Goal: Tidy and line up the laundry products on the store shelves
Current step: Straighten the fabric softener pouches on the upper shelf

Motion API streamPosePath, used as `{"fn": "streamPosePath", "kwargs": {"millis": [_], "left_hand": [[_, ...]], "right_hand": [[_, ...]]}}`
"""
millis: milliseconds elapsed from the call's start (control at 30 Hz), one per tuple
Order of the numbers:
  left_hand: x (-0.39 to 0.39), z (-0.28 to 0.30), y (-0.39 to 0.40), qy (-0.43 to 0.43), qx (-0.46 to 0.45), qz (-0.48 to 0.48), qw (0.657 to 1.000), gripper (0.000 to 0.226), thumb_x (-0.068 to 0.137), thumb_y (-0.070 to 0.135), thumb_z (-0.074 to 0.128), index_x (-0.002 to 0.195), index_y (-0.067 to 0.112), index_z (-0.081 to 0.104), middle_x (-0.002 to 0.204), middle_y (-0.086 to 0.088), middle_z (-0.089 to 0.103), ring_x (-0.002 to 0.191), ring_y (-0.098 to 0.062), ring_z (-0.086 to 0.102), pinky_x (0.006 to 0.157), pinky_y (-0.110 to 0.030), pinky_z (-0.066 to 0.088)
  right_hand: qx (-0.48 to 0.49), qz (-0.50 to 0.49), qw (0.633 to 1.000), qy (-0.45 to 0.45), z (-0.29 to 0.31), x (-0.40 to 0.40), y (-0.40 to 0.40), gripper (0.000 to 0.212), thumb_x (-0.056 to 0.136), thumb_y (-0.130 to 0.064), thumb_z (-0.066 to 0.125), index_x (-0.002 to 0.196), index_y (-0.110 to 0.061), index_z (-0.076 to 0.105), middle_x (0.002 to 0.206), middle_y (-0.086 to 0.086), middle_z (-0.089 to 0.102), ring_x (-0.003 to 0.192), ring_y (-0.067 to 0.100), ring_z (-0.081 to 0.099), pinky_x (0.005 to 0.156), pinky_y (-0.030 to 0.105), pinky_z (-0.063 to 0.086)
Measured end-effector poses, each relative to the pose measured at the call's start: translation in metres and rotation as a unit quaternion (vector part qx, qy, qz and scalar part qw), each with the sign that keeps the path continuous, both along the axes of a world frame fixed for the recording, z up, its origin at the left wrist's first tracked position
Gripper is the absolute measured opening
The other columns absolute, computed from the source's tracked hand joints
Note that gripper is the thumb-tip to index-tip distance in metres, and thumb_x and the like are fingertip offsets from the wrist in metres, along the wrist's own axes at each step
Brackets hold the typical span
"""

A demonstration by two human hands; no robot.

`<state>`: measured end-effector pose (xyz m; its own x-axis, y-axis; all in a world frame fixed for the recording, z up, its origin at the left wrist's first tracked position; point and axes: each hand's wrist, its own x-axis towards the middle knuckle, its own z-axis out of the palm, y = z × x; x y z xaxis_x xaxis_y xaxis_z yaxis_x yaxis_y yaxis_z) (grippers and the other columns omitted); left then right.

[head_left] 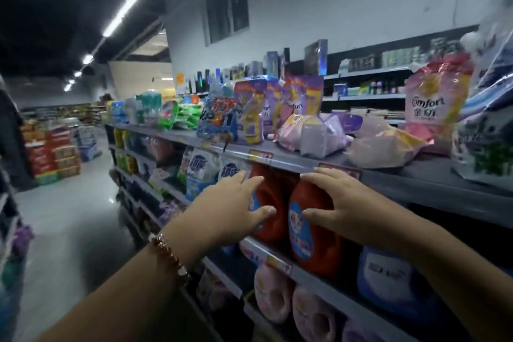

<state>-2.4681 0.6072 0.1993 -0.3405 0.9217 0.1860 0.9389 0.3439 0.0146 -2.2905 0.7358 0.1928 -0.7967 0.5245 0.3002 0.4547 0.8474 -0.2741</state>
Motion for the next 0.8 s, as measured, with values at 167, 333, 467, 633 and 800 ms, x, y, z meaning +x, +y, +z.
{"fn": "streamPosePath", "kwargs": {"millis": [167,333,467,633,800], "left_hand": [[-0.041,0.018,0.056,0.012,0.017,-0.032,0.999,0.075,0.095,0.066,0.040,0.158,0.037,0.012,0.166,0.004,0.010,0.152,-0.015,0.012,0.120,-0.034,0.019],[-0.084,0.039,0.103,-0.010,-0.013,-0.057,0.998,0.074,0.094,0.067,0.041,0.157,0.037,0.015,0.166,0.005,0.009,0.152,-0.015,0.014,0.120,-0.036,0.020],[-0.117,0.043,0.147,0.004,-0.005,-0.082,0.997,0.078,0.093,0.068,0.041,0.158,0.035,0.014,0.167,0.003,0.007,0.152,-0.017,0.012,0.122,-0.040,0.020],[-0.141,0.038,0.202,0.015,0.017,-0.158,0.987,0.077,0.094,0.065,0.044,0.157,0.031,0.016,0.165,0.002,0.016,0.150,-0.019,0.020,0.119,-0.040,0.027],[-0.175,0.035,0.253,0.016,0.080,-0.234,0.969,0.079,0.093,0.066,0.045,0.157,0.033,0.011,0.161,0.003,0.026,0.145,-0.018,0.029,0.115,-0.039,0.033]], "right_hand": [[0.037,-0.035,0.998,0.023,0.024,-0.034,0.054,0.076,0.086,-0.054,0.063,0.151,-0.038,0.027,0.160,-0.007,0.022,0.147,0.012,0.018,0.120,0.032,0.018],[0.072,-0.069,0.995,-0.005,0.038,-0.067,0.083,0.076,0.088,-0.056,0.059,0.152,-0.038,0.022,0.161,-0.009,0.019,0.148,0.015,0.014,0.119,0.034,0.014],[0.119,-0.092,0.988,-0.033,0.045,-0.083,0.105,0.074,0.089,-0.057,0.055,0.152,-0.035,0.023,0.160,-0.008,0.019,0.147,0.015,0.014,0.120,0.034,0.014],[0.160,-0.132,0.976,-0.058,0.061,-0.111,0.127,0.073,0.090,-0.055,0.054,0.152,-0.034,0.022,0.158,-0.012,0.021,0.145,0.015,0.016,0.119,0.034,0.012],[0.180,-0.163,0.967,-0.078,0.079,-0.157,0.147,0.072,0.090,-0.055,0.054,0.152,-0.037,0.021,0.158,-0.012,0.022,0.146,0.013,0.016,0.119,0.035,0.013]]}}
